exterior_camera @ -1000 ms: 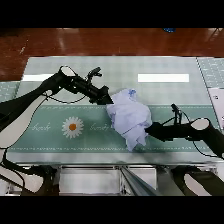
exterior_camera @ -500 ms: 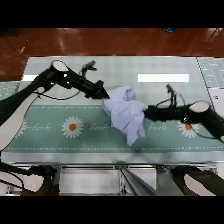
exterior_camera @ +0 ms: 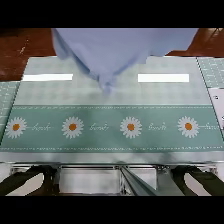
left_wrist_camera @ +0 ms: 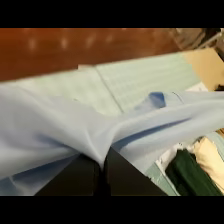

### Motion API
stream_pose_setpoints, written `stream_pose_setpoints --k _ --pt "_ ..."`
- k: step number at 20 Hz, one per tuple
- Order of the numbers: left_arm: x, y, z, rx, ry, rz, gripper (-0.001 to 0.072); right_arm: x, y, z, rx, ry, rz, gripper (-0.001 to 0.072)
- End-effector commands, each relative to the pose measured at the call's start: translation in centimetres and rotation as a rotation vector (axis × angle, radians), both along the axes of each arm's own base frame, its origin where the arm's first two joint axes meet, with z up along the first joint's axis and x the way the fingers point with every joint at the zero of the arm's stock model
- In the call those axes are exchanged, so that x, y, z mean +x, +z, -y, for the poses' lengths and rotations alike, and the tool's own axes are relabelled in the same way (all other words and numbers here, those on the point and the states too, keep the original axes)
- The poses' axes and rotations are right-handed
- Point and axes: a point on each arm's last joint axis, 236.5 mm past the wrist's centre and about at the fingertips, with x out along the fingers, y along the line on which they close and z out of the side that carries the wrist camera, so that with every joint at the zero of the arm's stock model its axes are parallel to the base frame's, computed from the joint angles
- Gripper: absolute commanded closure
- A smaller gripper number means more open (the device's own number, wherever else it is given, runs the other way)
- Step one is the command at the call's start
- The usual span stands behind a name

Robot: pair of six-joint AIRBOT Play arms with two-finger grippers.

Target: Fold the shirts.

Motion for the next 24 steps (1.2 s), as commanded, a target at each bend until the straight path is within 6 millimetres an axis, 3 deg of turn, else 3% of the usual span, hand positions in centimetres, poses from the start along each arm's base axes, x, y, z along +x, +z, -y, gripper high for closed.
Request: stream_pose_setpoints --k 1,4,7,9,11,14,17,21,24 --pt "-8.5 10.6 -2.4 0.015 0.100 0.322 0.0684 -7.2 8.3 2.1 -0.081 -0.112 0.244 0.0694" --pt "-16.0 13.7 -2.2 0.068 0.124 0.469 0.0684 -11.8 8.8 3.6 -0.130 -0.188 0.278 0.0694" --pt "-22.4 13.7 -0.9 0.129 0.071 0.529 0.0684 -14.9 8.5 3.7 -0.144 -0.197 0.276 0.0694" --pt "-24.1 12.0 -0.3 0.164 0.033 0.497 0.0684 -15.6 7.8 3.6 -0.153 -0.192 0.253 0.0694" --pt "-23.8 9.0 -0.1 0.163 0.007 0.388 0.0684 -15.2 7.2 3.6 -0.153 -0.189 0.230 0.0694" --pt "-20.8 2.3 -0.2 0.158 -0.030 0.166 0.0684 -13.0 4.1 3.5 -0.149 -0.172 0.128 0.0694" --pt "-16.8 -6.6 -0.3 0.120 -0.055 -0.097 0.0684 -9.4 -1.8 2.6 -0.113 -0.118 -0.049 0.0694" --pt "-12.2 -21.6 1.0 0.096 -0.072 -0.399 0.0684 -2.4 -10.9 1.0 -0.020 -0.048 -0.242 0.0694" --pt "-8.4 -30.6 1.5 0.131 0.004 -0.517 0.0684 4.0 -17.4 0.4 0.038 -0.015 -0.406 0.0694"
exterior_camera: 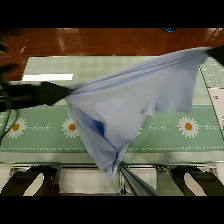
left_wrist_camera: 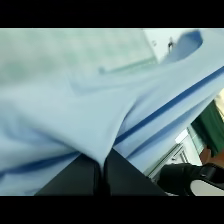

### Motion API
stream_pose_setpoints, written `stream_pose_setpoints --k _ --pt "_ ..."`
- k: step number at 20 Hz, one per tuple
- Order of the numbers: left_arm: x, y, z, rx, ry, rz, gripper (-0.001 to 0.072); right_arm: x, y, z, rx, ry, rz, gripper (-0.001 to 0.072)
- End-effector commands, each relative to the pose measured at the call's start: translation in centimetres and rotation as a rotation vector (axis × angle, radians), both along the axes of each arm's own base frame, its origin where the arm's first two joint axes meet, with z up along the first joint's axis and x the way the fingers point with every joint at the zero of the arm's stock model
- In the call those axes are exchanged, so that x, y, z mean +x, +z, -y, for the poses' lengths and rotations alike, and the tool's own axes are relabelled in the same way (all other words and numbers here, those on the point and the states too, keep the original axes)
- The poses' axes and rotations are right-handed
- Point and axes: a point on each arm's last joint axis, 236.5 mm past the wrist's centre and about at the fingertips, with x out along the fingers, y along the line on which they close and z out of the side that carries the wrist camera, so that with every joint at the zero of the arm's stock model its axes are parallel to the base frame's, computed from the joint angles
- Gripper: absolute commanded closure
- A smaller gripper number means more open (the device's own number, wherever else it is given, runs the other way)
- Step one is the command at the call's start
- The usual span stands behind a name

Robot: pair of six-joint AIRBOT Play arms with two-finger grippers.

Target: Fold the shirts.

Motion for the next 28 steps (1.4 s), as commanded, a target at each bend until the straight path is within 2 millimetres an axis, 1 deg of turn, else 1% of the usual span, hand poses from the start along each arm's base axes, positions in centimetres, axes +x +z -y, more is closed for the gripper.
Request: stream_pose_setpoints --k 1,2,4,6,7,8,9,10,11,12,13,14,15,16,17,18,19,20,21,23,24,26,28 --pt "4.0 -11.3 0.0 0.071 0.097 -0.141 0.0684 6.8 -7.6 -1.0 0.101 0.016 -0.157 0.0694" --pt "5.5 -13.1 -0.4 0.085 0.136 -0.171 0.0684 8.8 -9.9 -0.9 0.123 -0.001 -0.203 0.0694" --pt "7.8 -15.7 -0.8 0.105 0.174 -0.219 0.0684 11.7 -14.1 -1.3 0.175 -0.012 -0.301 0.0693" --pt "9.2 -17.3 -0.4 0.111 0.164 -0.265 0.0684 13.4 -17.5 -2.0 0.243 -0.017 -0.386 0.0693" --pt "9.6 -17.9 -0.1 0.110 0.146 -0.289 0.0684 13.7 -19.0 -2.1 0.256 -0.019 -0.422 0.0693" --pt "9.8 -18.1 0.2 0.106 0.126 -0.308 0.0682 14.1 -20.2 -2.0 0.263 -0.028 -0.454 0.0670" --pt "10.1 -18.0 0.4 0.099 0.106 -0.320 0.0607 14.3 -21.0 -1.5 0.268 -0.045 -0.472 0.0514" --pt "10.6 -17.5 0.1 0.091 0.092 -0.326 0.0364 14.5 -21.3 -0.7 0.272 -0.064 -0.481 0.0289" --pt "11.2 -16.7 -0.6 0.088 0.087 -0.321 0.0203 14.4 -21.3 0.5 0.279 -0.084 -0.487 0.0298" --pt "12.3 -15.5 -2.3 0.092 0.105 -0.303 0.0201 13.9 -20.9 2.2 0.292 -0.108 -0.503 0.0298" --pt "13.4 -14.4 -4.2 0.088 0.143 -0.301 0.0201 13.0 -20.6 4.2 0.295 -0.126 -0.522 0.0299" --pt "14.5 -13.1 -6.4 0.075 0.189 -0.289 0.0201 11.6 -20.5 6.4 0.269 -0.137 -0.546 0.0299" --pt "15.4 -12.4 -8.4 0.070 0.233 -0.276 0.0201 9.6 -21.0 8.7 0.206 -0.144 -0.586 0.0305" --pt "15.9 -12.6 -10.7 0.080 0.292 -0.291 0.0201 7.2 -22.1 10.9 0.146 -0.177 -0.645 0.0305" --pt "15.7 -13.8 -12.7 0.120 0.335 -0.326 0.0201 5.3 -23.3 12.1 0.126 -0.221 -0.681 0.0305" --pt "14.9 -15.6 -14.1 0.180 0.355 -0.387 0.0201 3.9 -24.5 12.3 0.154 -0.266 -0.698 0.0305" --pt "13.6 -17.6 -15.0 0.246 0.341 -0.456 0.0201 2.1 -26.0 11.2 0.194 -0.282 -0.718 0.0305" --pt "12.4 -19.2 -14.9 0.281 0.298 -0.512 0.0201 0.3 -27.6 9.8 0.224 -0.278 -0.750 0.0305" --pt "11.5 -20.3 -14.2 0.281 0.260 -0.561 0.0201 -1.7 -29.3 7.9 0.243 -0.252 -0.785 0.0305" --pt "10.9 -22.3 -12.7 0.288 0.212 -0.616 0.0201 -5.4 -31.8 4.4 0.263 -0.185 -0.860 0.0305" --pt "10.7 -23.2 -11.8 0.290 0.199 -0.641 0.0201 -6.9 -32.6 2.9 0.269 -0.155 -0.893 0.0305" --pt "10.6 -24.6 -9.9 0.304 0.163 -0.650 0.0201 -9.3 -33.7 0.6 0.268 -0.097 -0.945 0.0305" --pt "10.6 -25.5 -8.1 0.324 0.127 -0.643 0.0201 -10.7 -34.3 -0.9 0.247 -0.050 -0.974 0.0305"
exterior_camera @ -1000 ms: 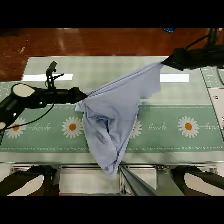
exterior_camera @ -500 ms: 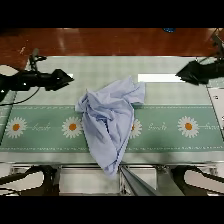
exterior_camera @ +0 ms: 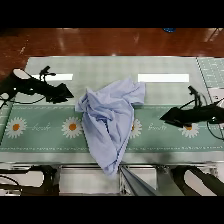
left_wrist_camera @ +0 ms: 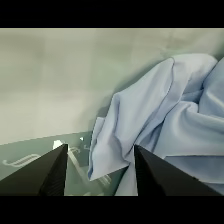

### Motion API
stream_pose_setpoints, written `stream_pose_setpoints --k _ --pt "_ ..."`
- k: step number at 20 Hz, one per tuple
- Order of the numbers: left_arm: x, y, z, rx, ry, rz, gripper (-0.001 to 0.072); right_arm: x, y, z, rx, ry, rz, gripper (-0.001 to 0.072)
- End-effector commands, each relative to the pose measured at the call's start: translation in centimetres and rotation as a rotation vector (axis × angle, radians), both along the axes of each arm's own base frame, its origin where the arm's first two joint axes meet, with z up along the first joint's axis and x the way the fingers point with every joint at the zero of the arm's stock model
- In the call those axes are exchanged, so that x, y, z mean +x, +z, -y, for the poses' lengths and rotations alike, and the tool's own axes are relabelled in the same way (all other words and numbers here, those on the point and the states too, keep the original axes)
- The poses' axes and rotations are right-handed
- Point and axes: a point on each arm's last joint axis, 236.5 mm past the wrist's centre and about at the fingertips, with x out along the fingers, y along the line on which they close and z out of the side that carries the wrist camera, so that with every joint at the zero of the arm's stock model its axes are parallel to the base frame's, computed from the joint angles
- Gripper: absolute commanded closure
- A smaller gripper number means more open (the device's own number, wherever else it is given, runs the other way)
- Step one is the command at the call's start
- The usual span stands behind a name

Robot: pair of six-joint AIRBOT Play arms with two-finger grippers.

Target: Fold the shirts.

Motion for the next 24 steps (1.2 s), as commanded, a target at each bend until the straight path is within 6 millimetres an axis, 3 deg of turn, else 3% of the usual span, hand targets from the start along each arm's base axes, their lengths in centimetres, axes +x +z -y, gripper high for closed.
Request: stream_pose_setpoints --k 1,7,8,9,10,18,21,24 --pt "-0.6 -2.2 2.7 0.020 -0.068 -0.037 0.0201 -3.5 -1.6 -3.1 0.026 0.080 -0.055 0.0305" --pt "-0.6 -3.1 5.6 0.011 -0.154 -0.068 0.0215 -4.8 -1.8 -6.4 0.009 0.179 -0.064 0.0305" --pt "-0.8 -3.1 5.6 0.009 -0.158 -0.074 0.0351 -5.0 -2.0 -7.0 0.000 0.193 -0.064 0.0305" --pt "-1.0 -3.1 5.7 0.005 -0.172 -0.083 0.0628 -5.2 -2.1 -7.7 -0.006 0.207 -0.060 0.0305" --pt "-1.2 -3.1 5.7 0.002 -0.185 -0.090 0.0684 -5.4 -2.1 -8.5 -0.013 0.218 -0.059 0.0305" --pt "-1.5 -3.0 5.8 -0.003 -0.192 -0.101 0.0684 -7.0 -3.2 -14.2 -0.004 0.251 -0.074 0.0305" --pt "-1.6 -3.0 5.8 -0.004 -0.194 -0.105 0.0684 -7.2 -4.6 -17.0 0.057 0.226 -0.125 0.0305" --pt "-1.9 -3.0 5.9 -0.007 -0.201 -0.114 0.0684 -7.7 -6.9 -17.7 0.044 0.206 -0.183 0.0305"
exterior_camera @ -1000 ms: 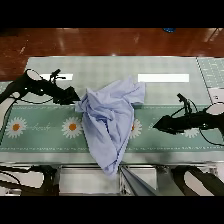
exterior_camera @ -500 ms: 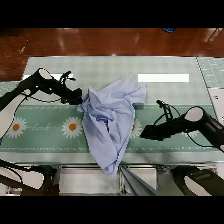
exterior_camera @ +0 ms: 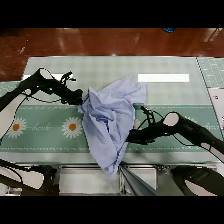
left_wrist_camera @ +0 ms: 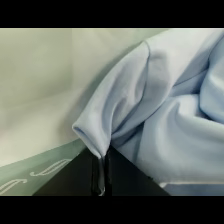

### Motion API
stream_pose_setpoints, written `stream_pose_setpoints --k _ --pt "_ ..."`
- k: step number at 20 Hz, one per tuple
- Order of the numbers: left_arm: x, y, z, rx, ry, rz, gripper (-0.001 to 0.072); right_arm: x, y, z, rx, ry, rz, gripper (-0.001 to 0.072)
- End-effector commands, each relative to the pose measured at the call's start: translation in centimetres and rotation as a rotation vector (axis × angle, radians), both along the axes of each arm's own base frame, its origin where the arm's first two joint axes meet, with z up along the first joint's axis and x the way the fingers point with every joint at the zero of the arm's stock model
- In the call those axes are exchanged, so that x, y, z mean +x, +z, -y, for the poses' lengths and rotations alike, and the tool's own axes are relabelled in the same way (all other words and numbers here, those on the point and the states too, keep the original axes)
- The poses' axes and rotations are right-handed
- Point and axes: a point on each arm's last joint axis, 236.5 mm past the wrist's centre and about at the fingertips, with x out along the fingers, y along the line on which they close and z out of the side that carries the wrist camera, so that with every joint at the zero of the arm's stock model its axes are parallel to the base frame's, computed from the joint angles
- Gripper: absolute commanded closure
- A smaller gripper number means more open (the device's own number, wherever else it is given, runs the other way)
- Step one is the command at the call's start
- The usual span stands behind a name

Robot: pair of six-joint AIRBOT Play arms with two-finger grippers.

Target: Fold the shirts.

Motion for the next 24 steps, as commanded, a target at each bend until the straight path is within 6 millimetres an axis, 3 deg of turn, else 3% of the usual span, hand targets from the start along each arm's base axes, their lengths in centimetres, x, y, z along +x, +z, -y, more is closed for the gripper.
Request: stream_pose_setpoints --k 1,3,4,6,9,12,15,19,21,24 --pt "-0.2 0.1 0.1 -0.003 -0.005 -0.008 0.0684 0.0 -2.1 -1.3 -0.004 -0.042 -0.047 0.0305" --pt "-0.2 0.1 0.1 -0.003 -0.004 -0.007 0.0684 0.9 -2.5 -1.3 -0.010 -0.073 -0.024 0.0324" --pt "-0.2 0.1 0.1 -0.003 -0.004 -0.007 0.0684 1.4 -2.3 -1.6 0.000 -0.082 -0.009 0.0415" --pt "-0.2 0.0 0.0 -0.002 -0.005 -0.006 0.0684 2.6 -1.2 -2.4 0.042 -0.037 0.062 0.0675" --pt "0.1 0.2 -1.0 0.007 0.030 -0.013 0.0684 4.4 1.4 -1.9 0.093 0.028 0.091 0.0693" --pt "1.0 2.1 -2.0 0.002 0.030 0.057 0.0684 7.7 3.0 3.1 0.036 0.030 0.131 0.0693" --pt "2.0 4.5 -2.3 -0.009 0.020 0.151 0.0684 13.0 5.1 10.6 -0.048 -0.094 0.207 0.0693" --pt "1.0 6.6 -1.3 -0.053 0.010 0.212 0.0684 21.4 10.8 20.2 -0.122 -0.298 0.413 0.0693" --pt "-0.6 6.5 -1.1 -0.057 0.012 0.194 0.0684 25.2 13.6 22.7 -0.139 -0.336 0.498 0.0693" --pt "-4.6 5.7 -0.6 -0.058 0.000 0.148 0.0684 30.3 15.3 24.0 -0.139 -0.346 0.557 0.0693"
